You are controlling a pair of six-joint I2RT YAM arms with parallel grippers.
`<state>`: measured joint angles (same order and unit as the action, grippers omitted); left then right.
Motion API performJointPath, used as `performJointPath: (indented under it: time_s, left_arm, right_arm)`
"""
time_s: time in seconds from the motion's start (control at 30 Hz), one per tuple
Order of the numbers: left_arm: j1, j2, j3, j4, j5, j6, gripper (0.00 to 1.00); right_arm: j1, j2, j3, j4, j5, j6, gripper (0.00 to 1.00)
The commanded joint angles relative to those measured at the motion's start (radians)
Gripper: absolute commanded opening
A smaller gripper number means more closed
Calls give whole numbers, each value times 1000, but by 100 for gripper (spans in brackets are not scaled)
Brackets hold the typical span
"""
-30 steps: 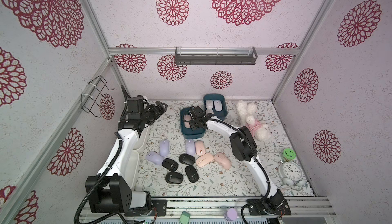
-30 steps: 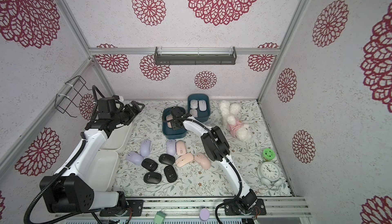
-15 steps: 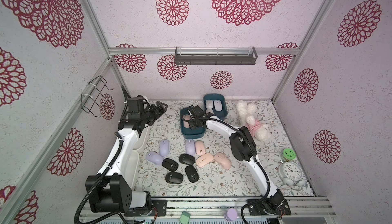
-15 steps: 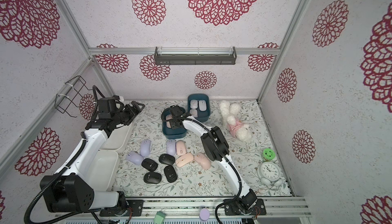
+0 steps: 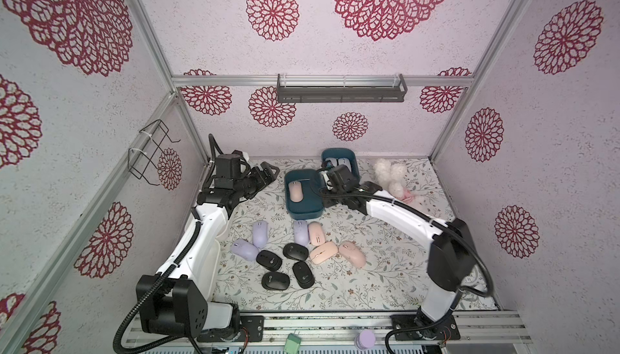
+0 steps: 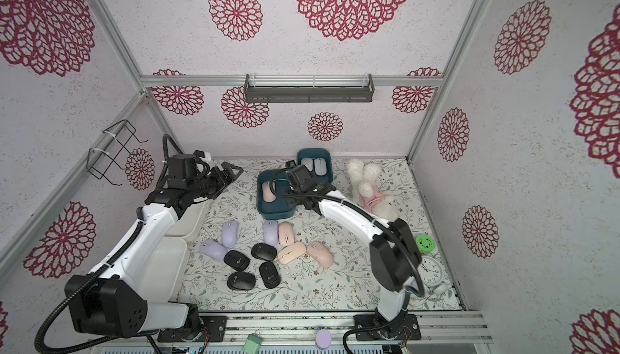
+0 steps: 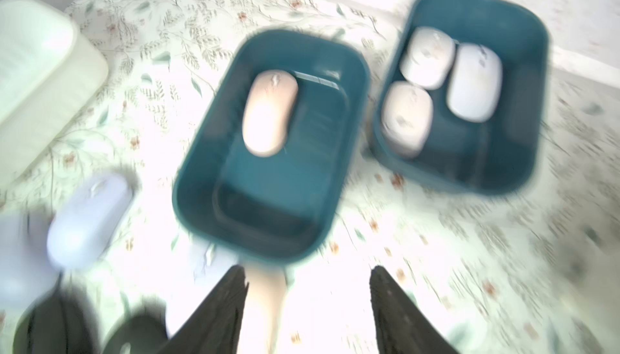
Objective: Place the mice by color into the storage box
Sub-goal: Adjust the mouse at the center of the board.
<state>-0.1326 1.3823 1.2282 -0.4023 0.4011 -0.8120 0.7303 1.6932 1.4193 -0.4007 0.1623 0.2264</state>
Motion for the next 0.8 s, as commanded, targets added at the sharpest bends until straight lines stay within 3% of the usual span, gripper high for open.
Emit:
performJointPath:
  time_s: [0.0, 0.13, 0.27, 0.53, 0.77]
  left_arm:
    - [-46, -9, 13, 25, 27, 14, 95]
    - [-106, 42, 15, 46, 101, 1, 96]
    - [-145, 82, 26, 26, 105, 8, 97]
    - [-144, 100, 43, -17, 63, 35, 97]
    - [-145, 95, 46, -29, 44, 45, 97]
  right_arm:
    - [4, -139, -233, -80, 7, -6, 73]
    - [6, -294, -442, -131, -73, 20, 76]
    - [6, -343, -557, -113, -156, 23, 78]
    - [7, -261, -590, -60, -189, -22, 85]
    - [-9, -205, -563, -53, -85, 16, 82]
